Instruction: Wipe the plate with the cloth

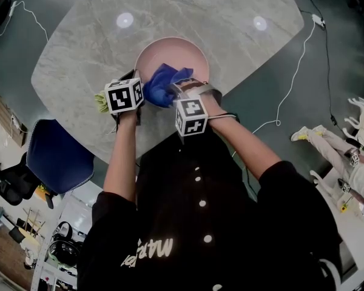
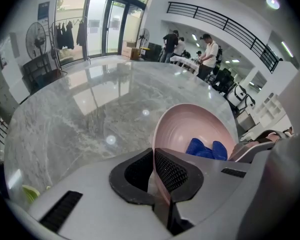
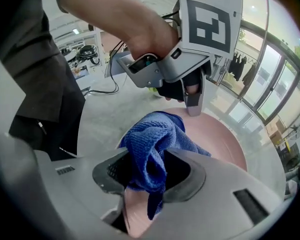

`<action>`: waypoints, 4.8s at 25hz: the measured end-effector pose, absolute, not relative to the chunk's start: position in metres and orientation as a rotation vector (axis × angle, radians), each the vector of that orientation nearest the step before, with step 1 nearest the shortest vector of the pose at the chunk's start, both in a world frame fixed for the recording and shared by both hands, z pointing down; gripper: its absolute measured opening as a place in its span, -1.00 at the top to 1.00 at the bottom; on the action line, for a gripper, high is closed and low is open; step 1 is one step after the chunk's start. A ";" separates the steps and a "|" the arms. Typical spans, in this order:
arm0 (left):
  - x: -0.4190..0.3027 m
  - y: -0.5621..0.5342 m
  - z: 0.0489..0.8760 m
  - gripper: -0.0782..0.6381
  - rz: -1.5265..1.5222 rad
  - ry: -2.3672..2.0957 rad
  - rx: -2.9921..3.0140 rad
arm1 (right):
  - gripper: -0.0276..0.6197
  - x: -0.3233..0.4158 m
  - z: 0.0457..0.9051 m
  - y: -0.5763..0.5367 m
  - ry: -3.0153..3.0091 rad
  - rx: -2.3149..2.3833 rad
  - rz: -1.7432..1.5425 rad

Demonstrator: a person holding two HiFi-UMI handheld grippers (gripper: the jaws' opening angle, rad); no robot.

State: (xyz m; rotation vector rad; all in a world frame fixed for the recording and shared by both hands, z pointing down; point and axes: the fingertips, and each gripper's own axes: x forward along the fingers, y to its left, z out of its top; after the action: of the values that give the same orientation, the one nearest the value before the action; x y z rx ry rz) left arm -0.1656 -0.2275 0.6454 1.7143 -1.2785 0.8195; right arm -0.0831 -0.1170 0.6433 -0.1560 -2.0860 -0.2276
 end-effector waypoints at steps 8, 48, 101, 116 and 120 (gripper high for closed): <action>-0.164 -0.230 0.643 0.70 0.830 -1.280 1.724 | 0.47 -0.057 0.646 -0.114 -2.017 -0.275 -0.333; -0.159 -0.225 0.639 0.68 0.928 -1.265 1.773 | 0.47 -0.009 0.637 -0.140 -1.806 -0.332 -0.716; -0.182 -0.152 0.195 0.73 -0.229 -1.964 2.451 | 0.47 0.058 0.204 -0.222 -2.932 1.276 -0.235; -0.230 -0.127 0.191 0.73 -0.150 -2.226 2.309 | 0.47 0.108 0.187 -0.230 -2.885 1.474 -0.263; -0.242 -0.123 0.196 0.73 -0.140 -2.262 2.260 | 0.47 0.116 0.193 -0.229 -2.861 1.489 -0.268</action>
State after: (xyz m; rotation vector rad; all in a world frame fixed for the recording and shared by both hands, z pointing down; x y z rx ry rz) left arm -0.2416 -0.1230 0.1964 2.2600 -2.2625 -0.1397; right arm 0.1163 -0.2290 0.1931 1.4891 -2.8614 -0.2676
